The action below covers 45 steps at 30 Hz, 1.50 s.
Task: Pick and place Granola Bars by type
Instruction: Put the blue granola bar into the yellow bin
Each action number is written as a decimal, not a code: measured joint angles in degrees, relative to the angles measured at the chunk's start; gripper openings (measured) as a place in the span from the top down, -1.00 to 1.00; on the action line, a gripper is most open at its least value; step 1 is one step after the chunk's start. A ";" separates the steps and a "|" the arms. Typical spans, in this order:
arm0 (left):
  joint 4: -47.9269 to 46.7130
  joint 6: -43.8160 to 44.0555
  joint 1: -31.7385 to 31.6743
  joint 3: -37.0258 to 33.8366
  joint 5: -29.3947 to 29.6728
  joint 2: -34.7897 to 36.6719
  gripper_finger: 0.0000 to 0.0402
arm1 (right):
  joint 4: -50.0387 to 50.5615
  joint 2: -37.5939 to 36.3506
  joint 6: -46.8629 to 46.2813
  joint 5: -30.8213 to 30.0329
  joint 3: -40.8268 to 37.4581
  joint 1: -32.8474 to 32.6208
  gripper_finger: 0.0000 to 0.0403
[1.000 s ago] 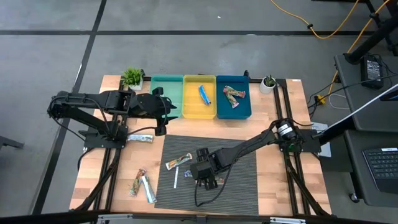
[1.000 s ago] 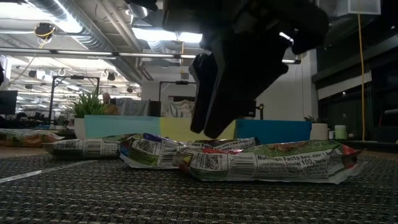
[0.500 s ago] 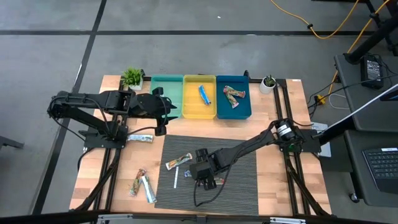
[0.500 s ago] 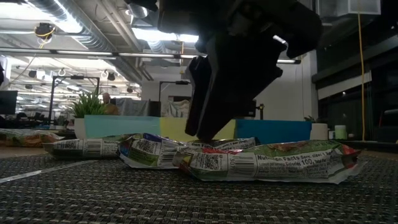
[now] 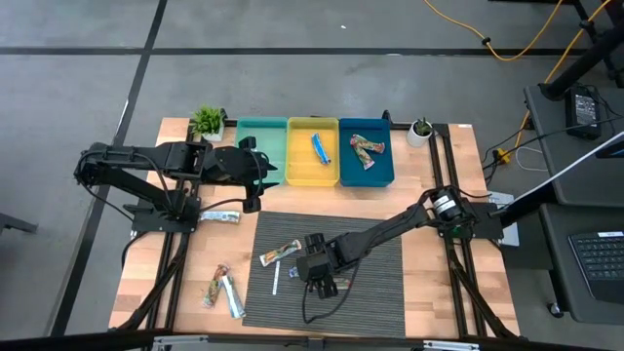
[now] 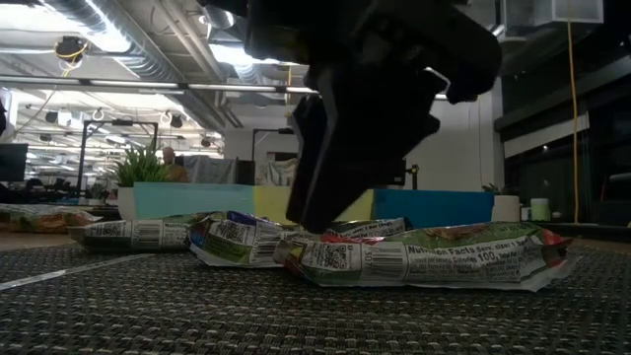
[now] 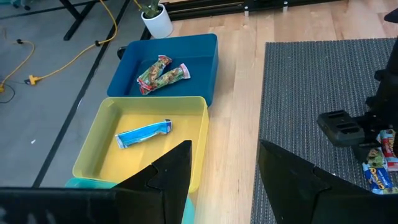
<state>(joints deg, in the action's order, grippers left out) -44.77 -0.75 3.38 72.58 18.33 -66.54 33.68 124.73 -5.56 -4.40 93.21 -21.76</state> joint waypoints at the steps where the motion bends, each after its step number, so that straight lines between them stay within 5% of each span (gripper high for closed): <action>1: -0.02 -0.02 0.00 0.00 0.02 0.00 0.13 | -0.47 0.28 0.00 0.00 0.03 0.01 -0.30; 20: 0.00 0.00 0.02 0.00 0.02 0.02 0.13 | -0.98 2.99 -0.02 0.15 0.09 0.61 -0.27; 35: -0.01 -0.02 0.01 0.00 0.01 0.02 0.13 | -0.97 3.10 -0.62 0.09 0.26 0.59 0.38; 45: 0.00 -0.02 0.00 0.00 0.00 0.02 0.13 | 7.55 3.12 -0.59 -0.70 7.00 0.59 0.52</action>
<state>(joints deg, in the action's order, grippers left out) -44.77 -0.78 3.38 72.58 18.33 -66.52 41.24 127.85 -6.16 -5.11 100.21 -21.17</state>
